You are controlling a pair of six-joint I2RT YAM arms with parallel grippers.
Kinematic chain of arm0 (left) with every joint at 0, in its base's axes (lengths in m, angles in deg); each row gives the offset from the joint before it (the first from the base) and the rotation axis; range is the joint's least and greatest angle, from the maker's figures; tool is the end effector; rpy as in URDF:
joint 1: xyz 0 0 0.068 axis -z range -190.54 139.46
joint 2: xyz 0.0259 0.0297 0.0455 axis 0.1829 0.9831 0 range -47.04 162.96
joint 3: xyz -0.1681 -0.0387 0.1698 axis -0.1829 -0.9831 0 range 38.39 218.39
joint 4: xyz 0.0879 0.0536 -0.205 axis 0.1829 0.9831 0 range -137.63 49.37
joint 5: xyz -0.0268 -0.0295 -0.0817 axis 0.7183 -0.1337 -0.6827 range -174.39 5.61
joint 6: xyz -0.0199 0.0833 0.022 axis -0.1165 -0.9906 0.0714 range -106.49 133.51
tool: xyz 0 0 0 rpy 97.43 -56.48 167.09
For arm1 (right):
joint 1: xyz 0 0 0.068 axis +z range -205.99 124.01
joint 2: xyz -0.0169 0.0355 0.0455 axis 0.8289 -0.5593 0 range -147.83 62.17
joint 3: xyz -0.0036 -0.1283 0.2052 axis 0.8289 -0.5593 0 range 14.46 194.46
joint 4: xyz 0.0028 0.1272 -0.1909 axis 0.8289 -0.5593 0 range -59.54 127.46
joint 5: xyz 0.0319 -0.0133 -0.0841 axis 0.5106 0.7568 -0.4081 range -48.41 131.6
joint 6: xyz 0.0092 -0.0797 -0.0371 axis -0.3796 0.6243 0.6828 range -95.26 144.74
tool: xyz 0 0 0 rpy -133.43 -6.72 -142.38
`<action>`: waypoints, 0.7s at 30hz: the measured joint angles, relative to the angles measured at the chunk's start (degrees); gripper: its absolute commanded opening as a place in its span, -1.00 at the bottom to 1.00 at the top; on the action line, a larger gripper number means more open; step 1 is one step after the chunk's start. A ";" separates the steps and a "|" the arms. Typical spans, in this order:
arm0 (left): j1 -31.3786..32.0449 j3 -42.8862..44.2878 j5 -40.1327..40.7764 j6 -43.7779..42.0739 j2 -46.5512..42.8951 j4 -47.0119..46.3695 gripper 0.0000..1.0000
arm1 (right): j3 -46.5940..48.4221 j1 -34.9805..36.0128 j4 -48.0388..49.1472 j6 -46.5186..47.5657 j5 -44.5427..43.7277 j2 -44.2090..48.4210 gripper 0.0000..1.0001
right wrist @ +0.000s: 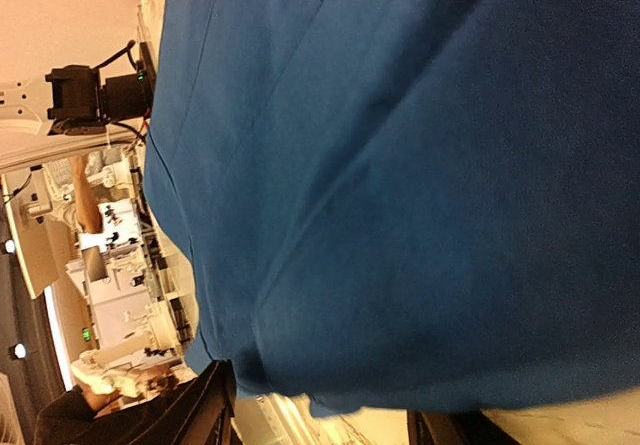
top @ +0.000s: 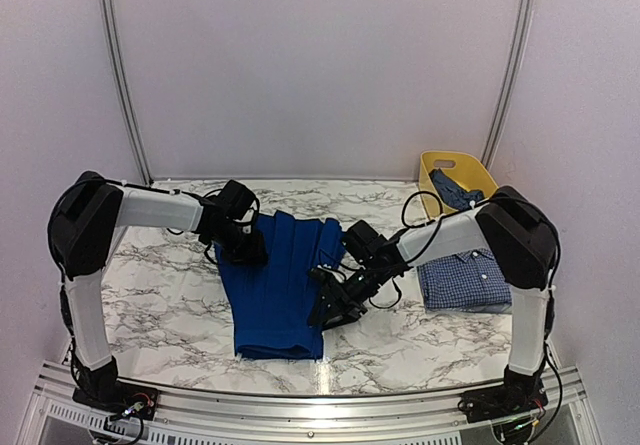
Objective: Fold and stack the mixed laundry pile
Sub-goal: Adjust the rectangle-folded skirt at the center of the board, then pick up the rectangle-folded skirt from the center of the board.
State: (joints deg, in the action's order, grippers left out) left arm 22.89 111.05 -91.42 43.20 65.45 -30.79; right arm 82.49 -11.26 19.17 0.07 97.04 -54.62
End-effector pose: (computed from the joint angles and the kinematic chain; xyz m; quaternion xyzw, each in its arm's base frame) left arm 0.3222 -0.2242 0.1122 0.0488 0.9551 -0.1998 0.2132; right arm 0.2064 0.2956 0.0927 0.2423 -0.8381 -0.4751 0.1148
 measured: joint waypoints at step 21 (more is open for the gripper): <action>12.70 -25.40 8.20 -6.08 -46.99 -0.72 0.98 | 24.24 2.51 -9.53 5.05 -5.51 -1.92 -0.47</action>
State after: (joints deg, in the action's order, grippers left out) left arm 35.59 85.65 -83.22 37.12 18.46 -31.51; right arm 106.73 -8.75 9.64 5.12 91.53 -56.55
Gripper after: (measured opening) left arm 0.989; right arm 0.326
